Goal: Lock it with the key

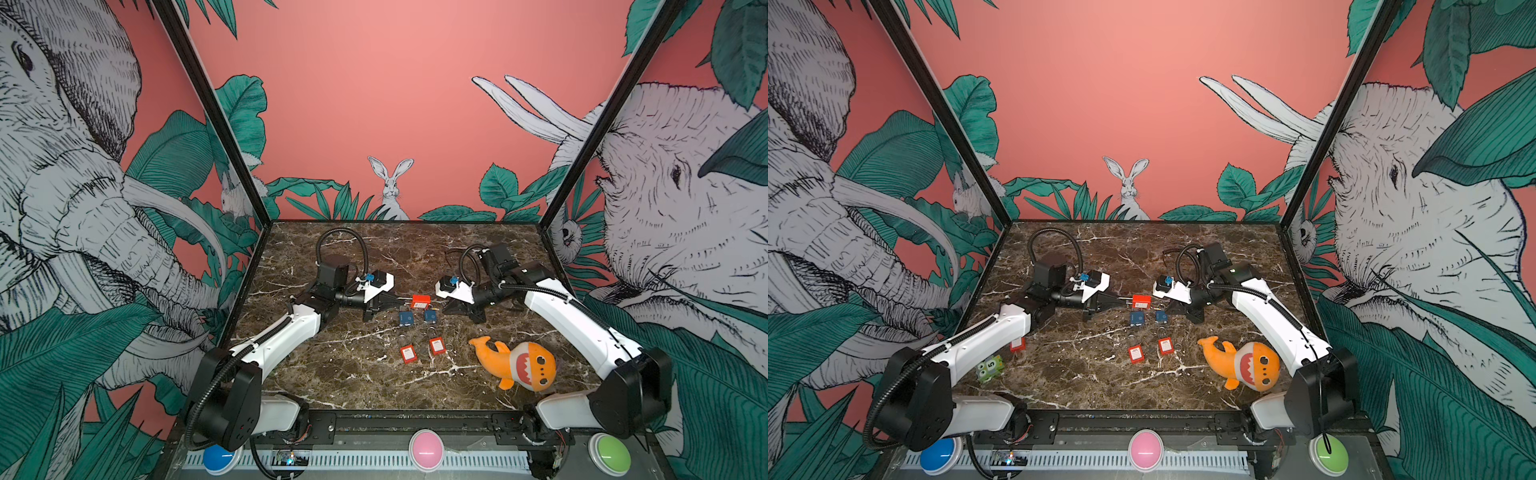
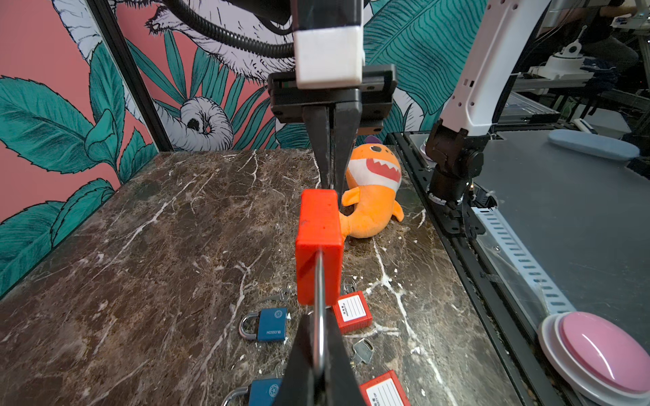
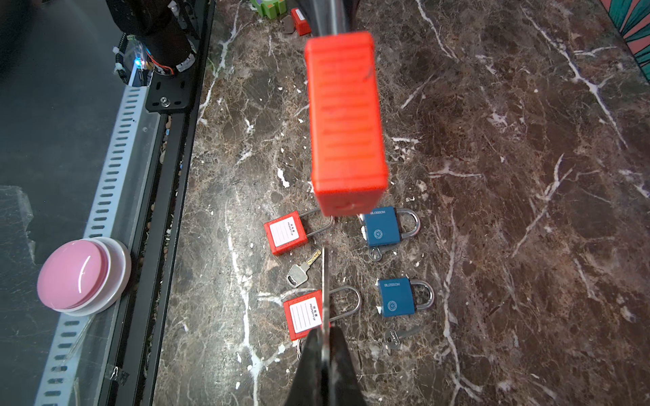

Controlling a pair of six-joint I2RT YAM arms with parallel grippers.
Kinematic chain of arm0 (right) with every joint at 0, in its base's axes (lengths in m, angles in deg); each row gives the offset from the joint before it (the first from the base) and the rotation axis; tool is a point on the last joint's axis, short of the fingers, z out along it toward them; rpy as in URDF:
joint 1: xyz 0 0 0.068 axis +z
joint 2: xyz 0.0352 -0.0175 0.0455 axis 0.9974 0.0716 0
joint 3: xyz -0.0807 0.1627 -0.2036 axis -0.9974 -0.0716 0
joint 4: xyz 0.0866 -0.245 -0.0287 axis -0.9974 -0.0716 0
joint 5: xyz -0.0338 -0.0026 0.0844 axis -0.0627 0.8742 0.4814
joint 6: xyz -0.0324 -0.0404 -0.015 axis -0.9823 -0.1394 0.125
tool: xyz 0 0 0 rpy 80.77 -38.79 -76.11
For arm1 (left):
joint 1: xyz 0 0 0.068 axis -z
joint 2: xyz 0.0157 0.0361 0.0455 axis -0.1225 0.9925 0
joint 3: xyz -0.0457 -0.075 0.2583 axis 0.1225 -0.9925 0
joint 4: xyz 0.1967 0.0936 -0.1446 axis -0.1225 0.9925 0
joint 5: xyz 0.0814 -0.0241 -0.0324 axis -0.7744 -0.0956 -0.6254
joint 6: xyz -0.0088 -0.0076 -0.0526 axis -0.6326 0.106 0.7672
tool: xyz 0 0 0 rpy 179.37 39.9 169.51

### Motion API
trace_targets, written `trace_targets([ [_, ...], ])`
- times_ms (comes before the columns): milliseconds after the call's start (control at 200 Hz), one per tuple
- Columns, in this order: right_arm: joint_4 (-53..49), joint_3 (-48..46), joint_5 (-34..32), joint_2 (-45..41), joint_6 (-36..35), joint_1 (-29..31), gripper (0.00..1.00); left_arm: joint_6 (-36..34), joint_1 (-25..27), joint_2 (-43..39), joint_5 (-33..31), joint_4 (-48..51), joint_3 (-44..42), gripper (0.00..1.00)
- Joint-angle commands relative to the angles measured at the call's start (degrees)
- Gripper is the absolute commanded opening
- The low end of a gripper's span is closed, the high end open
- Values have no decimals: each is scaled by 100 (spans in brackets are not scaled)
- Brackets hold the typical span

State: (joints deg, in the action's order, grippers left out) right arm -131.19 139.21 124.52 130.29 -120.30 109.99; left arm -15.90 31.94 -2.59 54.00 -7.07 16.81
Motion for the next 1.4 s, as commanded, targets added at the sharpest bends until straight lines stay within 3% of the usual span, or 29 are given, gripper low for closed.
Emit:
trace_targets([
  [0,241,-199,-177,-214,193,-66,0,-722,-162,-202,140,1211,368,0],
  [220,1657,-929,-949,-560,1075,-133,0,-2450,-255,333,-767,4691,1604,0],
  [440,2445,-1289,-1317,-538,1751,-72,0,-3343,-250,1381,-2003,6998,2847,0],
  [685,2922,-1654,-1600,-521,2110,118,0,-3222,-241,2203,-3231,7643,3757,0],
  [870,3053,-1764,-1646,-434,2186,301,0,-3383,0,3019,-3753,8193,4638,0],
  [1391,3515,-2151,-1667,-490,2445,435,0,-3874,220,3992,-4410,8889,5368,0],
])
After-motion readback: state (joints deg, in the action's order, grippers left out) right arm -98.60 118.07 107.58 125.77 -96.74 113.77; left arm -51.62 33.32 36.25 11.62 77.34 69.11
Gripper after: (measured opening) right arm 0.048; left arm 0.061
